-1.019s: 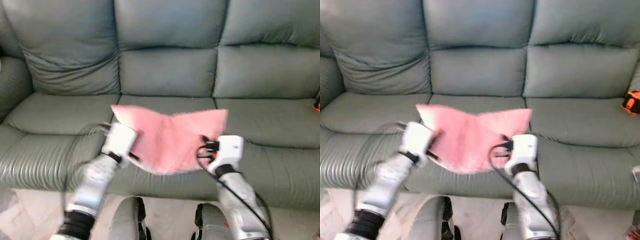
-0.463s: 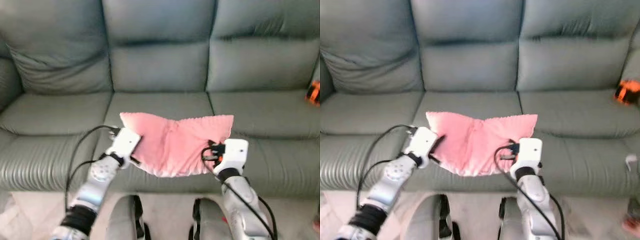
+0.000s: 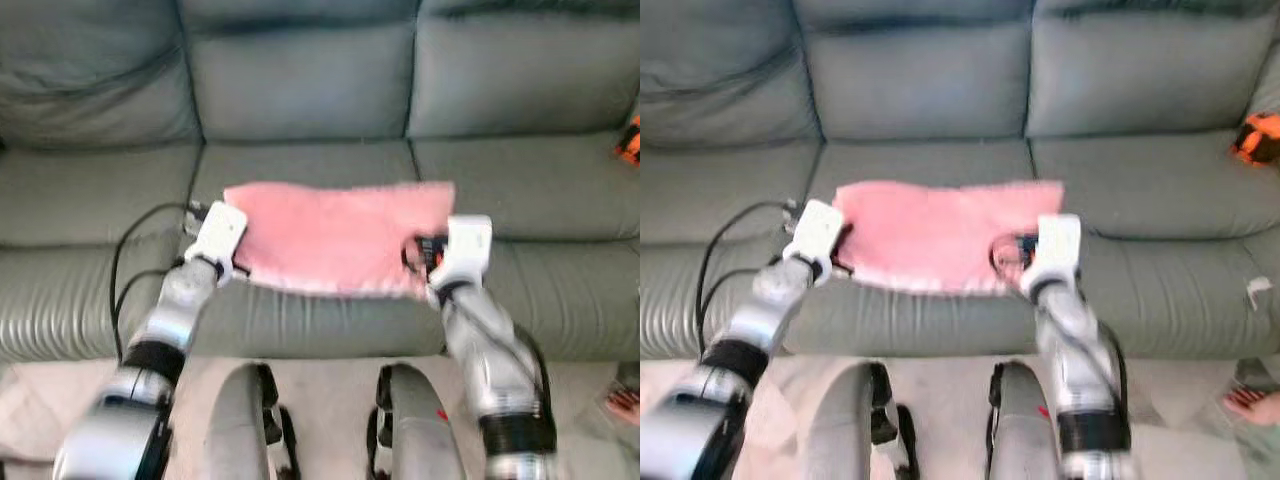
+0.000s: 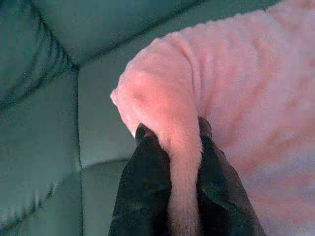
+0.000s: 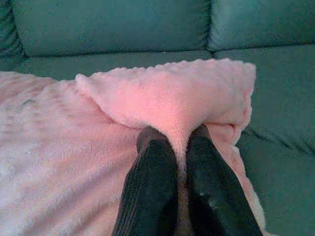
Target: Move the pillow to the sofa
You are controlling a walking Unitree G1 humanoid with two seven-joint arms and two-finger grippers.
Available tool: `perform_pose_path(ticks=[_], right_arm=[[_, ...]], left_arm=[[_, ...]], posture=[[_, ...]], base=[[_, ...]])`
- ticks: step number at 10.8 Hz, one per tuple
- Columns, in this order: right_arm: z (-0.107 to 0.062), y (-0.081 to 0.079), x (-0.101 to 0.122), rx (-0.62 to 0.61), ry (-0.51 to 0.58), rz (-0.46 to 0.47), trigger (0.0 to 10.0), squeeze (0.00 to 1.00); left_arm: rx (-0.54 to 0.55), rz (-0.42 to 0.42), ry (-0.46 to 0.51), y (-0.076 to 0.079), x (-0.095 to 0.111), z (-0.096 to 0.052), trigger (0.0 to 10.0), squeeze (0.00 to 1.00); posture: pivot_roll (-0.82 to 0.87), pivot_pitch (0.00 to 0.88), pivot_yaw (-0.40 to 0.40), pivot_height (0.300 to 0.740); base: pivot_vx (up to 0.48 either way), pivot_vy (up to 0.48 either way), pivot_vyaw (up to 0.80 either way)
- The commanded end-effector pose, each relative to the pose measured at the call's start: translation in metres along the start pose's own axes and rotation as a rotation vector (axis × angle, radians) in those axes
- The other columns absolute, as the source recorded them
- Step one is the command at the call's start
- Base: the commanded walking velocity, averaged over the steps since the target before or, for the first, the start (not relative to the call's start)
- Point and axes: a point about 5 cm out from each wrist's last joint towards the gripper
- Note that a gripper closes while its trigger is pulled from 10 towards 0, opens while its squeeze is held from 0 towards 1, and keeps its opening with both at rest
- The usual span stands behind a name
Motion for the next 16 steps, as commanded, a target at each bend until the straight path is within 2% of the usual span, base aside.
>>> perform_pose_path(ticks=[1, 3, 4, 6, 7, 8, 9, 11, 12, 13, 14, 16], right_arm=[[0.001, 0.007, -0.004, -0.015, -0.024, -0.007, 10.0, 0.00], [0.012, 0.007, -0.004, 0.031, -0.070, -0.011, 10.0, 0.00], [0.016, 0.003, -0.008, 0.065, -0.088, -0.004, 10.0, 0.00], [0.021, 0.000, -0.010, 0.115, -0.049, 0.014, 10.0, 0.00], [0.023, -0.002, -0.009, 0.132, -0.038, 0.016, 10.0, 0.00], [0.026, -0.004, -0.009, 0.153, -0.038, -0.053, 10.0, 0.00], [0.028, -0.003, -0.010, 0.144, -0.041, -0.055, 10.0, 0.00], [0.029, 0.006, -0.016, 0.053, -0.070, -0.140, 10.0, 0.02], [0.030, 0.008, -0.015, 0.040, -0.066, -0.137, 10.0, 0.65], [0.030, 0.009, -0.015, 0.039, -0.058, -0.137, 10.0, 1.00], [0.030, 0.009, -0.016, 0.028, -0.052, -0.145, 10.0, 1.00], [0.030, 0.010, -0.017, -0.002, -0.050, -0.129, 10.0, 1.00]], left_arm=[[0.026, -0.008, -0.041, -0.003, -0.010, -0.001, 10.0, 0.00], [0.089, 0.021, -0.076, -0.018, -0.012, 0.002, 10.0, 0.00], [0.145, -0.003, -0.110, -0.031, -0.016, 0.002, 10.0, 0.00], [0.246, -0.033, -0.156, -0.048, -0.023, -0.001, 10.0, 0.00], [0.268, -0.025, -0.166, -0.051, -0.024, -0.002, 10.0, 0.00], [0.293, -0.029, -0.185, -0.055, -0.026, -0.002, 10.0, 0.00], [0.290, -0.033, -0.189, -0.056, -0.026, -0.002, 10.0, 0.00], [0.254, -0.063, -0.198, -0.047, -0.030, -0.002, 10.0, 0.03], [0.238, -0.089, -0.190, -0.044, -0.029, -0.001, 10.0, 1.00], [0.211, -0.099, -0.197, -0.039, -0.030, -0.001, 10.0, 1.00], [0.201, -0.100, -0.205, -0.037, -0.031, -0.001, 10.0, 1.00], [0.183, -0.049, -0.211, -0.038, -0.031, -0.001, 10.0, 1.00]], posture=[[-0.04, 0.281, 0.046, 0.635], [-0.04, 0.298, 0.034, 0.635], [-0.05, 0.301, 0.028, 0.635], [-0.05, 0.309, 0.017, 0.635], [-0.05, 0.311, 0.015, 0.635], [-0.05, 0.312, 0.012, 0.635], [-0.05, 0.312, 0.012, 0.635], [-0.05, 0.317, 0.009, 0.635], [-0.05, 0.317, 0.009, 0.635], [-0.05, 0.315, 0.010, 0.635], [-0.05, 0.312, 0.010, 0.635], [-0.04, 0.307, 0.009, 0.635]], base=[[0.000, 0.000, 0.00], [0.000, 0.000, 0.00], [0.000, 0.000, 0.00], [0.000, 0.000, 0.00], [0.000, 0.000, 0.00], [0.000, 0.000, 0.00], [0.000, 0.000, 0.00], [0.000, 0.000, 0.00], [0.000, 0.000, 0.00], [0.000, 0.000, 0.00], [0.000, 0.000, 0.00], [0.000, 0.000, 0.00]])
Point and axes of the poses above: a point about 5 cm out from each wrist's last joint towards the gripper, its own z axis pointing out of the wrist towards the gripper, its own x axis along the axis of the wrist's last joint, y = z × x, and after that the axes turned 8 degrees about z, right-handed
